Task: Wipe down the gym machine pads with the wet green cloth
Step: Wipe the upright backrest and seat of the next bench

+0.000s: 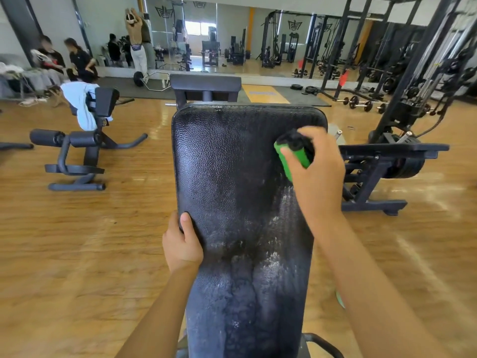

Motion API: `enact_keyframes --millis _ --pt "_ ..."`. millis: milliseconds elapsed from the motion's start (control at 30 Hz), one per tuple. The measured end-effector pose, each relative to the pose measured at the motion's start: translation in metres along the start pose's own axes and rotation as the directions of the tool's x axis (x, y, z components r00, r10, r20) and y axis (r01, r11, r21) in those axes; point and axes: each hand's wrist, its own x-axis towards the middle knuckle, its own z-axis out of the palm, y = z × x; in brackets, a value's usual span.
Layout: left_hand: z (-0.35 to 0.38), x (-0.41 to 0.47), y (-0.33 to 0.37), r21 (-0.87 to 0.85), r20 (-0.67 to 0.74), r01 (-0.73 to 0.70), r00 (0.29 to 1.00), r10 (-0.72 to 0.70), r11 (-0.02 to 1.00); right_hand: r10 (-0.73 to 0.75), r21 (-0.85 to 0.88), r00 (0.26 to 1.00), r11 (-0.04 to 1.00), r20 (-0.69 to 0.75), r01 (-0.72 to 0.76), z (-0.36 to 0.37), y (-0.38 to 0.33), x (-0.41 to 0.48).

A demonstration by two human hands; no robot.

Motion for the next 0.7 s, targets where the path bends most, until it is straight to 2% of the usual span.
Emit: enact_keyframes --millis 167,333,467,533,700 --pt "0.001 0.0 -0.001 0.006 -0.004 0.009 1.0 -0.009 1.0 -0.101 -0.151 0.992 0.982 0.08 0.112 0.019 -0.005 -0.005" --pt "0.0 0.001 -0.002 0.002 -0.004 0.016 1.0 -0.016 1.0 -0.093 -0.127 0.977 0.985 0.19 0.118 0.017 0.009 -0.06" --pt "0.0 0.0 -0.001 -0.005 0.001 0.015 1.0 -0.015 1.0 -0.014 -0.127 0.952 0.99 0.305 0.056 0.015 0.012 -0.08" --pt "-0.001 0.0 0.001 -0.006 0.003 0.013 1.0 -0.013 1.0 -0.003 -0.099 0.962 0.995 0.274 0.031 0.012 0.008 -0.067" --pt "0.0 0.0 0.001 -0.001 0.004 0.001 1.0 -0.001 1.0 -0.061 -0.101 0.994 0.992 0.092 0.07 0.01 -0.004 -0.018"
